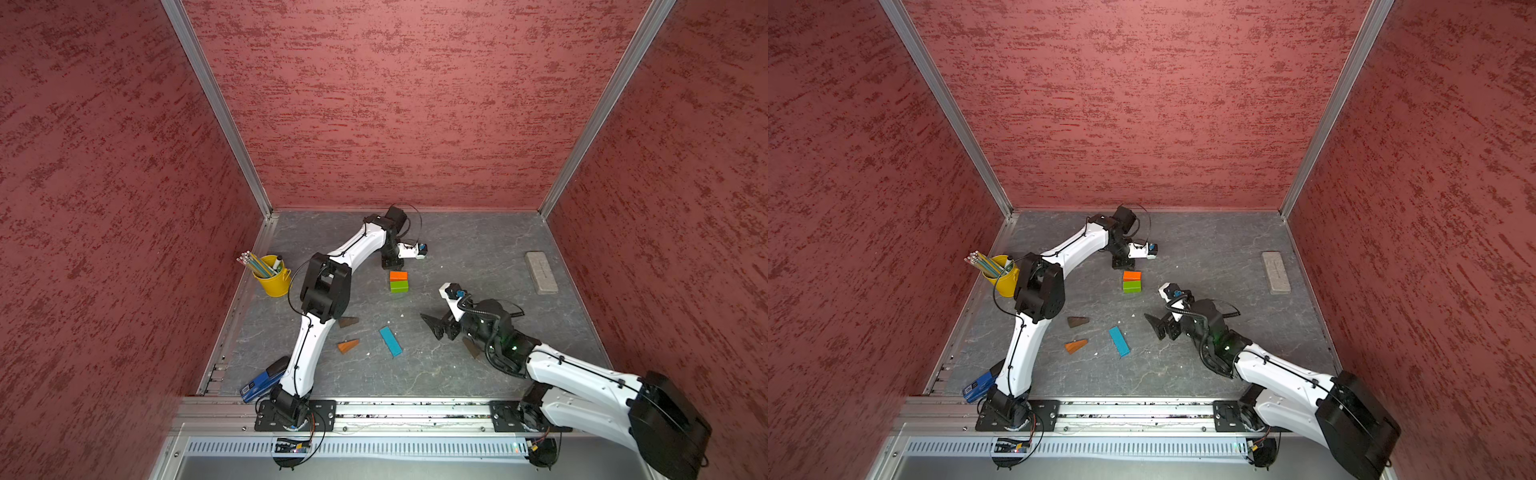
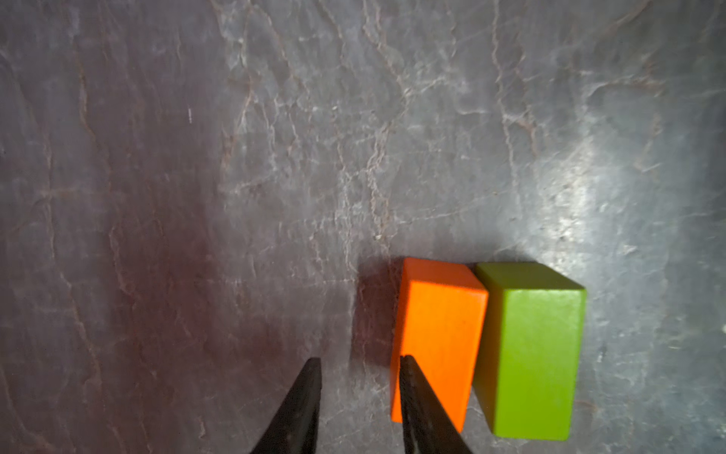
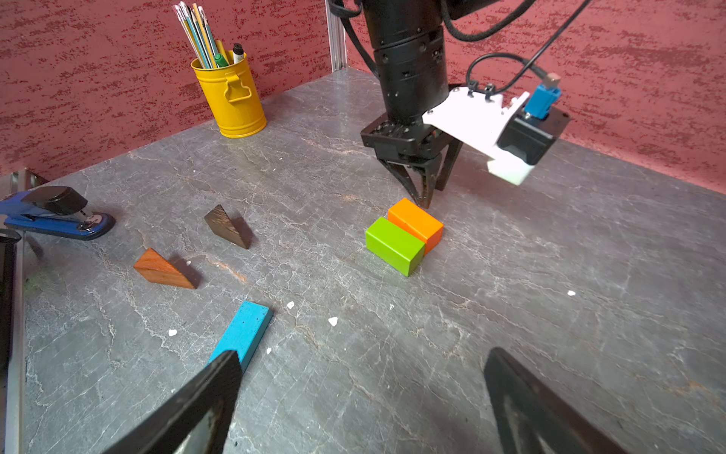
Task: Assemble a small pinwheel with building blocks
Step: Assemble the building block at the center of the board.
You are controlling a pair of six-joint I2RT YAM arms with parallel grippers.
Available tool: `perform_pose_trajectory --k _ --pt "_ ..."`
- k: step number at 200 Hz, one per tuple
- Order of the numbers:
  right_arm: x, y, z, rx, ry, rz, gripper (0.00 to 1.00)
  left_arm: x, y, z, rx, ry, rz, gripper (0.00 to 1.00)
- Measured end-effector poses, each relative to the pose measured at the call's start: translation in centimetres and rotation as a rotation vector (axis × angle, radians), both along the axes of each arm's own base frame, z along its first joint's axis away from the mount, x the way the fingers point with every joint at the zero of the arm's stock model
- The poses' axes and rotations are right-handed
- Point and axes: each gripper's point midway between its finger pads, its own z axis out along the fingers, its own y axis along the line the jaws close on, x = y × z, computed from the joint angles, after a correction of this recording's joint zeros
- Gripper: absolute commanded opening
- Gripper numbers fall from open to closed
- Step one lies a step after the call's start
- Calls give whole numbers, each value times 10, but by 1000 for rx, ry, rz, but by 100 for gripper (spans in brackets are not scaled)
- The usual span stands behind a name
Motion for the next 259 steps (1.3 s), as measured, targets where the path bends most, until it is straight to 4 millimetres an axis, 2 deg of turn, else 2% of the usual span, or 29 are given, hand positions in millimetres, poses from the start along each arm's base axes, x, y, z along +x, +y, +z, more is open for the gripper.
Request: perform_pose_trajectory --k 66,259 --pt "0 0 -1 -2 2 0 99 6 3 -9 15 -29 11 35" --pt "0 0 -4 -8 9 0 99 -8 -1 -16 30 9 -17 35"
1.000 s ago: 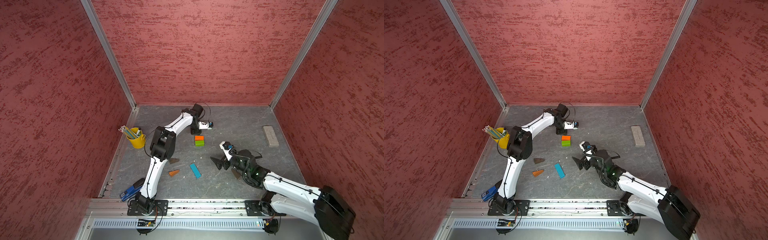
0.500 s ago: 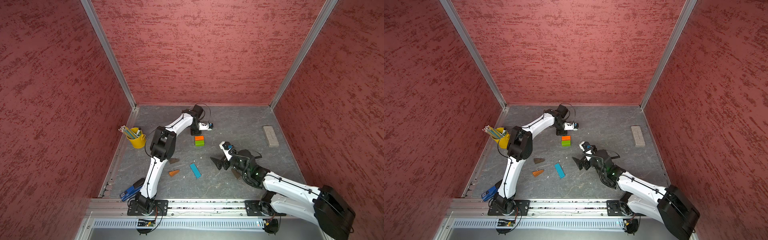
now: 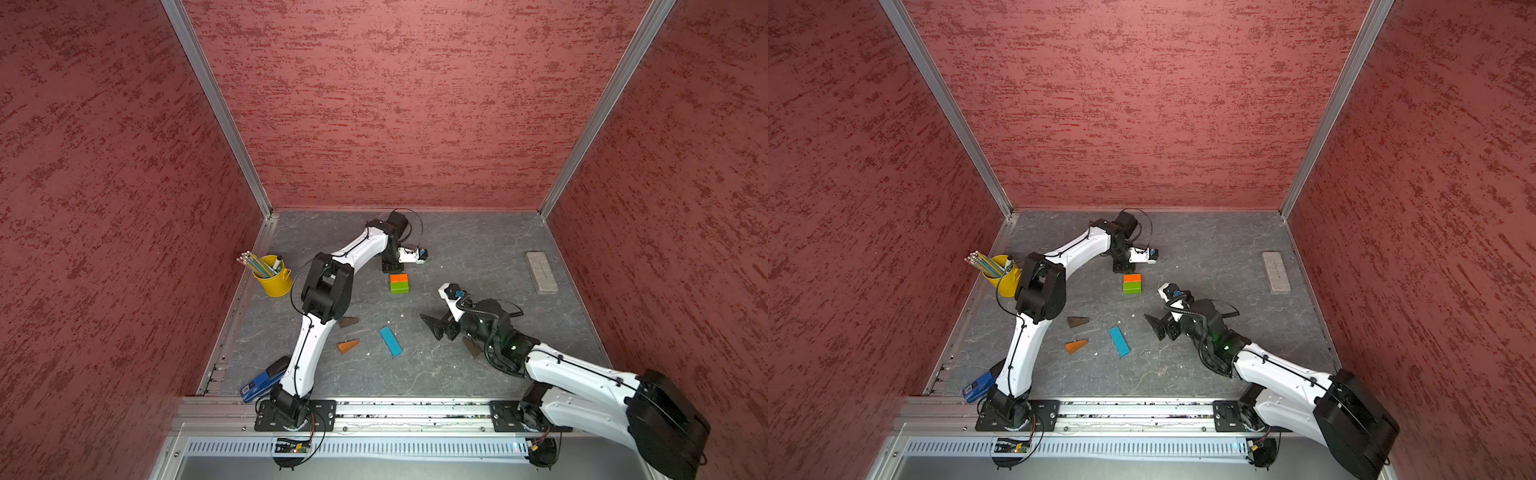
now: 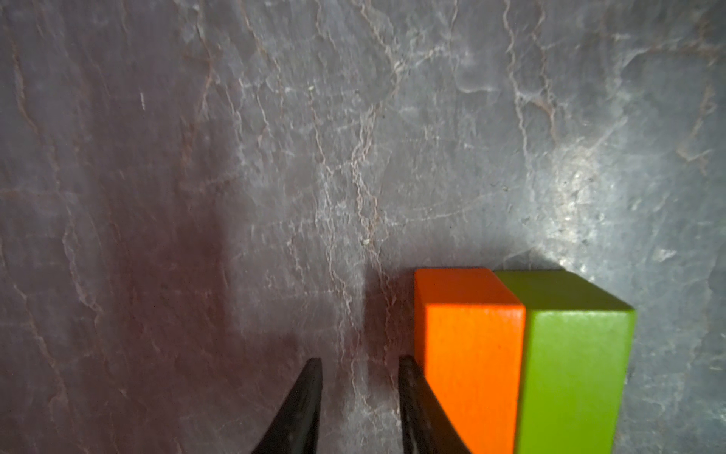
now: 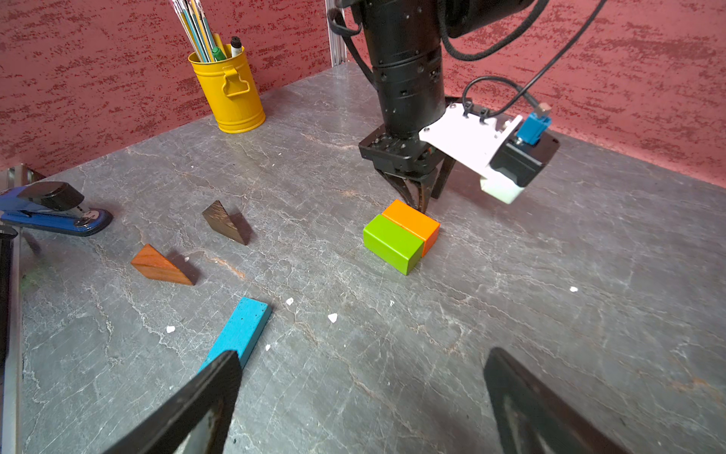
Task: Assemble a small pinwheel with building blocks
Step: Assemble the building block at the center of the board, then pick up the building block from the center of the board.
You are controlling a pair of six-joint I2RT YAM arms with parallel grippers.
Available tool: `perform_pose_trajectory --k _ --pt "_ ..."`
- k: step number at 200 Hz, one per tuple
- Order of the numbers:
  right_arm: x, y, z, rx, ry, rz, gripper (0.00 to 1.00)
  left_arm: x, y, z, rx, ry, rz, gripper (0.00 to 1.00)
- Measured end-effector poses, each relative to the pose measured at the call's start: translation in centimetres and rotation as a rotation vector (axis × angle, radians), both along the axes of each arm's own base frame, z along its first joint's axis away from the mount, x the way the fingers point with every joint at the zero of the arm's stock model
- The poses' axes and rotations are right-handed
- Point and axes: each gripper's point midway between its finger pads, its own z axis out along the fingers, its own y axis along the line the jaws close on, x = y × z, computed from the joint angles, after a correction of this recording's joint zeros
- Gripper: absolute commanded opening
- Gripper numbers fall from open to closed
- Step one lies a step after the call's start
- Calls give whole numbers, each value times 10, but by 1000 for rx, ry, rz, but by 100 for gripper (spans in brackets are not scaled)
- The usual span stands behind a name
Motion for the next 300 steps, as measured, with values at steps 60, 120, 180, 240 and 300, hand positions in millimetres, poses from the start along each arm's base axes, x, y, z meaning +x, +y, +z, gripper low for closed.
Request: perform_pose_trajectory --k 60,120,180,240,300 --pt "3 -1 -6 -14 11 -15 99 12 19 19 -59 -48 127 38" --pt "8 9 -25 -48 50 7 99 -45 113 107 -172 -218 308 56" --pt "-1 25 -17 -27 28 113 99 -133 148 39 -6 -53 248 56" --pt "-12 35 2 28 -13 171 99 -165 162 60 -9 -126 68 58" --pt "-23 44 1 27 -10 212 99 -188 163 42 17 -66 -27 59"
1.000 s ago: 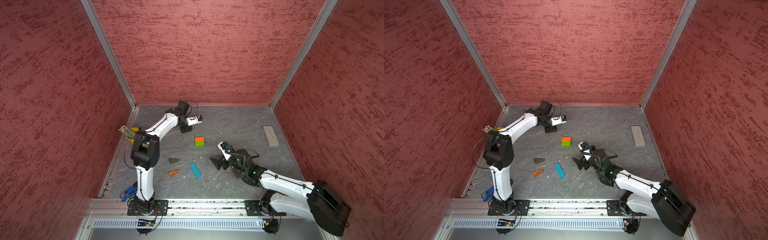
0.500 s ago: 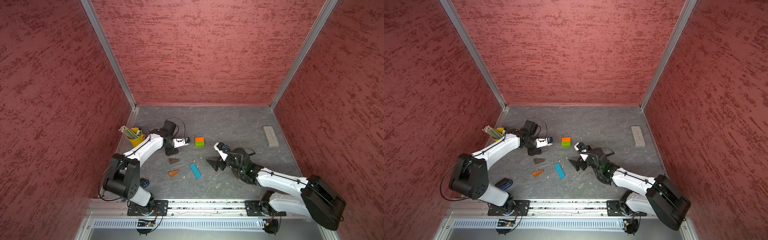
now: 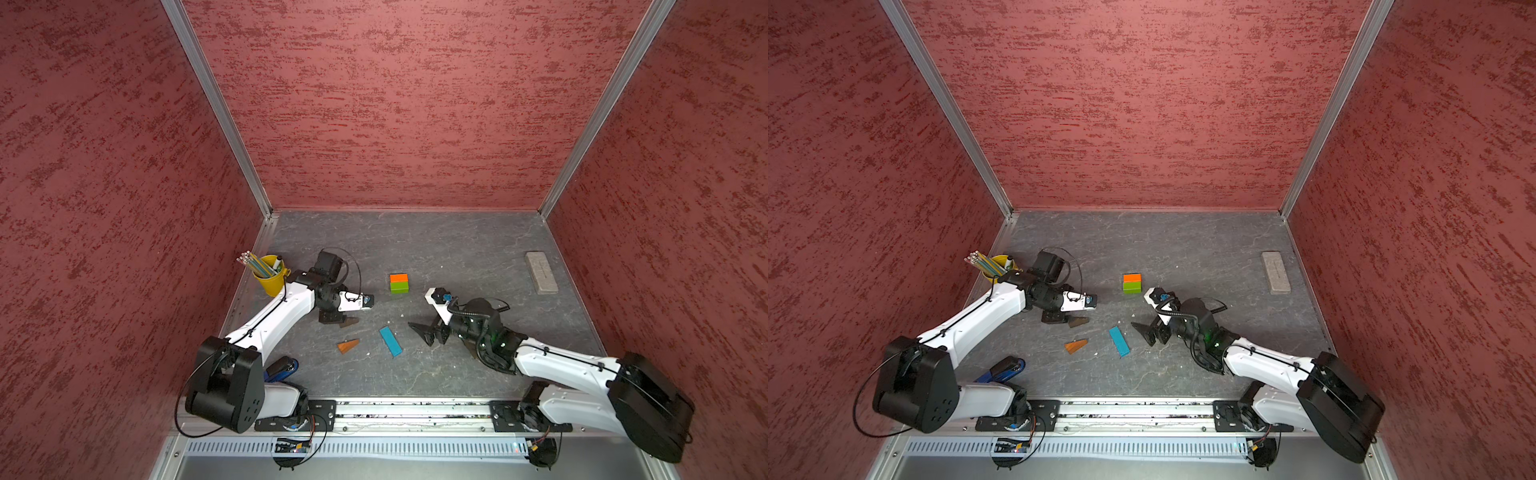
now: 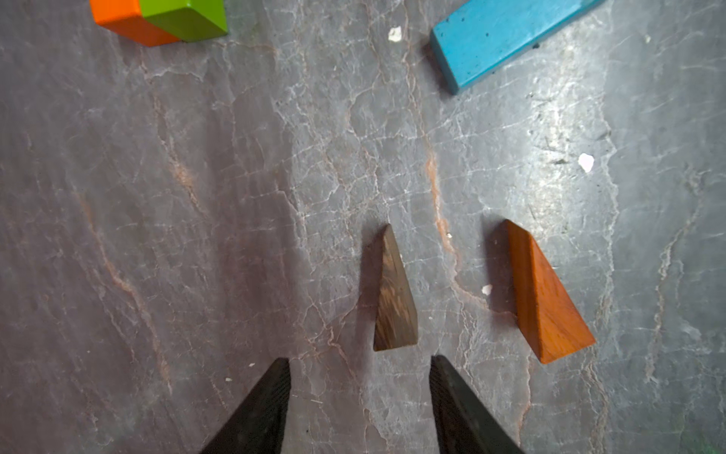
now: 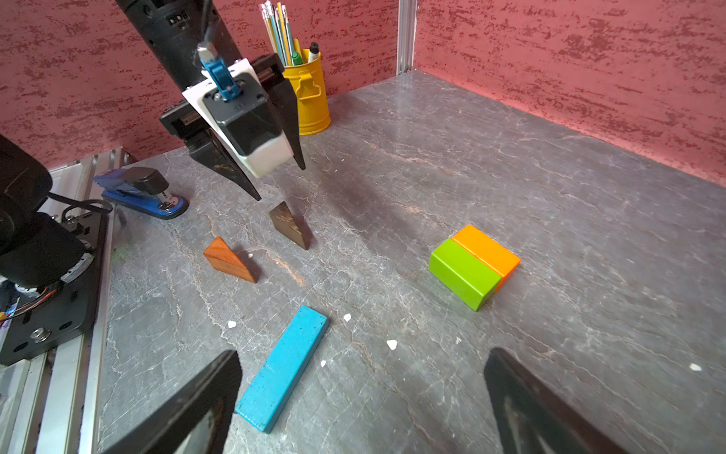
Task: Assemble a small pinwheel with building blocks
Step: Pick up the building block from the center of the board.
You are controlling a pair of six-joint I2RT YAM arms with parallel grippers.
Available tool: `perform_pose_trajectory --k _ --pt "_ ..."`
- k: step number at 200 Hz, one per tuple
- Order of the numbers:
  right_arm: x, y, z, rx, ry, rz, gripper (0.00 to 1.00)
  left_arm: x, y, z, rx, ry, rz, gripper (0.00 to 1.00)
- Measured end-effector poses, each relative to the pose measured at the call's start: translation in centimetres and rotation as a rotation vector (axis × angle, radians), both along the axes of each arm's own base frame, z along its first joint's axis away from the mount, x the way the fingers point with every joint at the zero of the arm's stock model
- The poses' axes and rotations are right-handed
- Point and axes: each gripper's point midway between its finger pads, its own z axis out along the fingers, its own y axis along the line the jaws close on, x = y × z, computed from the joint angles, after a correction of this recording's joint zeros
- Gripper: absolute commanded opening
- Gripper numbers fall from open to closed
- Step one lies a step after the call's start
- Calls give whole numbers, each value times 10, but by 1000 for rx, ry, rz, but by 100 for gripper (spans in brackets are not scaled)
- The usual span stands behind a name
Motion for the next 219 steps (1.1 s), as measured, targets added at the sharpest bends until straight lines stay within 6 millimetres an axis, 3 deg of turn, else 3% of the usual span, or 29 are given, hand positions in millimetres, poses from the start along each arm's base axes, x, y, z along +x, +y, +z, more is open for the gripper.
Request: perform_pose_trajectory --k 76,160,219 --pt "-25 18 -9 -22 16 87 99 -13 1 -12 23 38 -38 59" --pt "-26 19 -9 -21 15 89 99 -13 -1 -24 40 62 -72 57" --pt "-25 19 -9 -23 13 82 99 -9 4 -43 94 98 -67 57"
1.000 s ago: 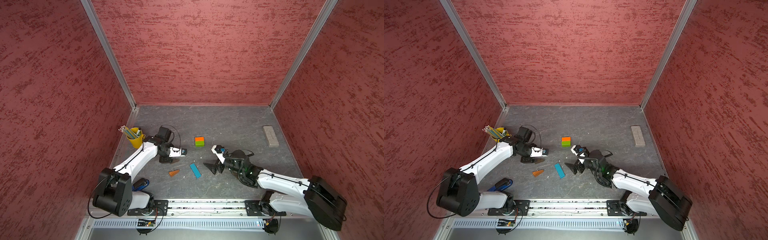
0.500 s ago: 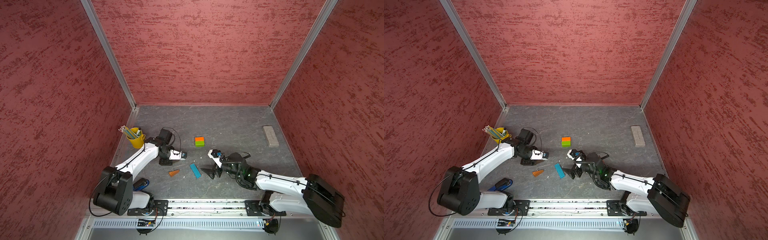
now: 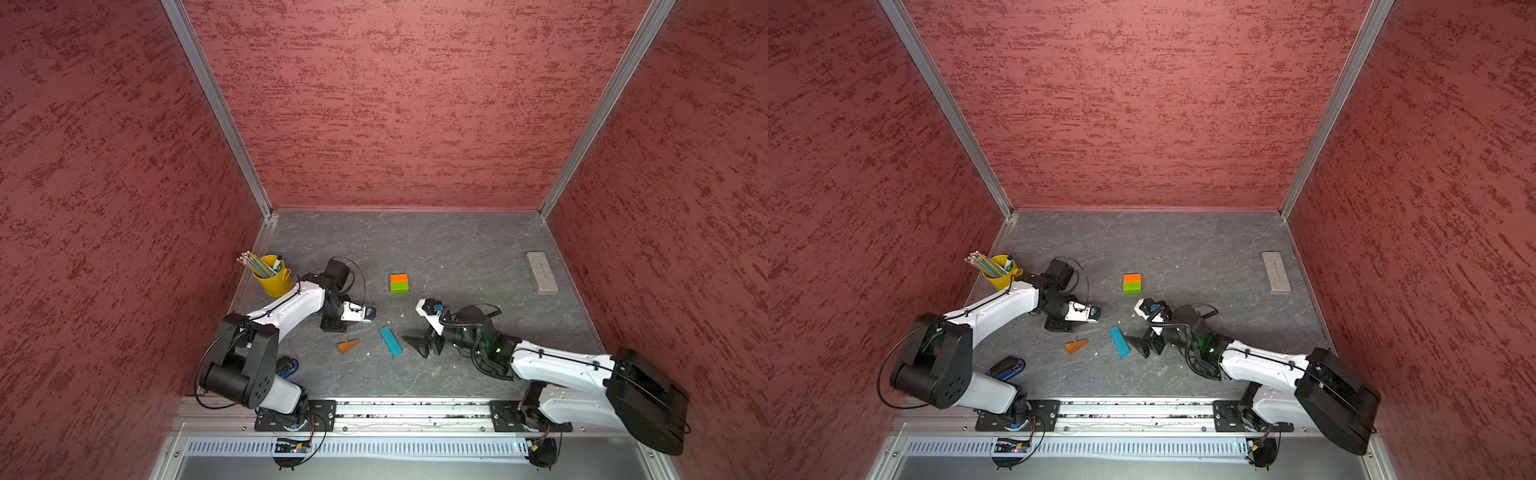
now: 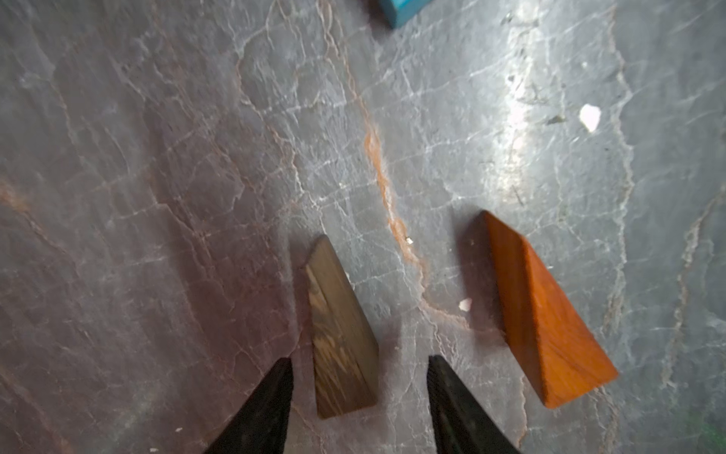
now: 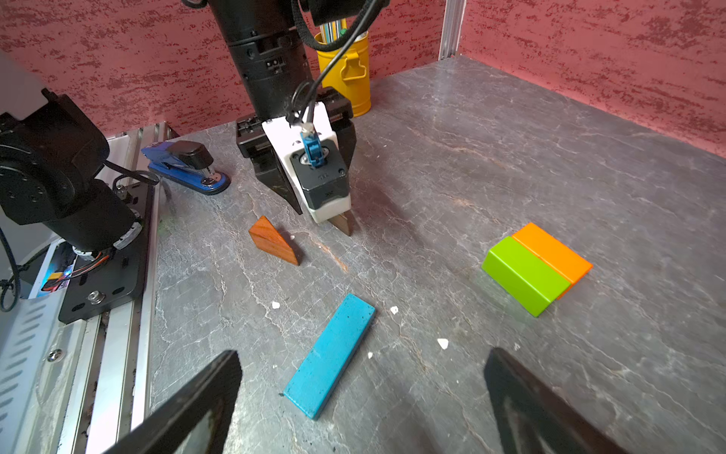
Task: Assemble a small pinwheel with building blocks
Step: Pick up the building block from the center of the board.
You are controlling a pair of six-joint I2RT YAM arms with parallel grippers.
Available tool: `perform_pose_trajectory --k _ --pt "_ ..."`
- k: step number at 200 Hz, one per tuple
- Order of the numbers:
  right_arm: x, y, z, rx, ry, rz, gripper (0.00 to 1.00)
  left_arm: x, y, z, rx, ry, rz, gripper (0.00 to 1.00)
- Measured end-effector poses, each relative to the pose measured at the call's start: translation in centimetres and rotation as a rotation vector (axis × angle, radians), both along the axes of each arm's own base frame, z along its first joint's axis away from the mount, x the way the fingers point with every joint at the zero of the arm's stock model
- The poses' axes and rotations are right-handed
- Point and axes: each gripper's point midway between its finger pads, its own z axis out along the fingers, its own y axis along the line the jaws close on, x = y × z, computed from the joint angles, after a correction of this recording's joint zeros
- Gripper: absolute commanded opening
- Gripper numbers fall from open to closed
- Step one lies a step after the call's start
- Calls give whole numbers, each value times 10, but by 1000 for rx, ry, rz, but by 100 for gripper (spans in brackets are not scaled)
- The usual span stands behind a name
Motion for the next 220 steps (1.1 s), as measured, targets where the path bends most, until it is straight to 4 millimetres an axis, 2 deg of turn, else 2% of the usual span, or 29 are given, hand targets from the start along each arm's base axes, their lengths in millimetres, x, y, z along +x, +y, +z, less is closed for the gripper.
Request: perform_pose_trajectory --k 66,220 --pt "0 0 0 0 0 -1 99 6 2 -8 24 15 5 54" --pt "-1 -2 -4 -8 5 -4 99 9 3 -11 34 24 15 40"
